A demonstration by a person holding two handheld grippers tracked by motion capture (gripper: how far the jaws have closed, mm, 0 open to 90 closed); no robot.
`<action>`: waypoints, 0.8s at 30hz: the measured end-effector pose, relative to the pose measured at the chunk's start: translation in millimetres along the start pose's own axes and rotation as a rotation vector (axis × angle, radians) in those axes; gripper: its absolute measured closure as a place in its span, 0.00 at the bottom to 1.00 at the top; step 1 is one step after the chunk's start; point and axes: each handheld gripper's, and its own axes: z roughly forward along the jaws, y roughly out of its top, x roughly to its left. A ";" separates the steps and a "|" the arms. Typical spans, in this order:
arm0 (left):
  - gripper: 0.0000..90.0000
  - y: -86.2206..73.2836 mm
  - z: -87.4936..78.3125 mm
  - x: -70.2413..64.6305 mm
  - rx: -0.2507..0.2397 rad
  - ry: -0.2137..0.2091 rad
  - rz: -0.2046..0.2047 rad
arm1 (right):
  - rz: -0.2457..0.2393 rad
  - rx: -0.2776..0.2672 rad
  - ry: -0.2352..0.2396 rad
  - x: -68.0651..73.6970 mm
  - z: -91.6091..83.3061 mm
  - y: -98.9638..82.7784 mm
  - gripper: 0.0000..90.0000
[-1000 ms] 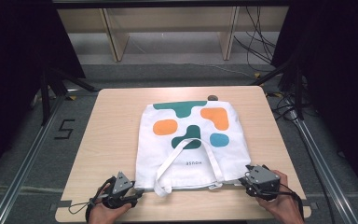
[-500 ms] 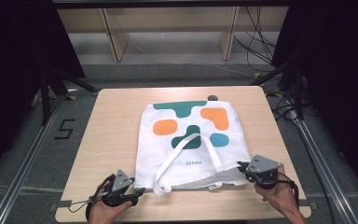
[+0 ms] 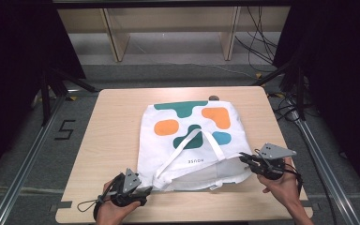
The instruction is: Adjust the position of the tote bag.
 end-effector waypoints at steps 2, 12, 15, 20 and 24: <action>0.38 5.5 3.2 1.3 0.017 0.003 0.032 | 0.001 -0.002 0.004 -0.3 0.2 -0.5 0.98; 0.77 18.9 10.9 5.3 -0.038 -0.034 0.143 | 0.018 0.020 0.024 -0.1 1.8 -3.8 0.97; 0.91 20.2 12.3 9.9 -0.058 -0.016 0.148 | 0.004 0.019 0.019 0.1 3.2 -5.3 0.97; 0.96 21.0 14.7 13.7 -0.045 -0.036 0.167 | -0.036 0.045 -0.005 3.9 5.1 -6.6 0.96; 0.97 20.3 13.6 12.4 -0.047 -0.061 0.140 | -0.053 0.069 -0.007 5.6 8.8 -9.6 0.95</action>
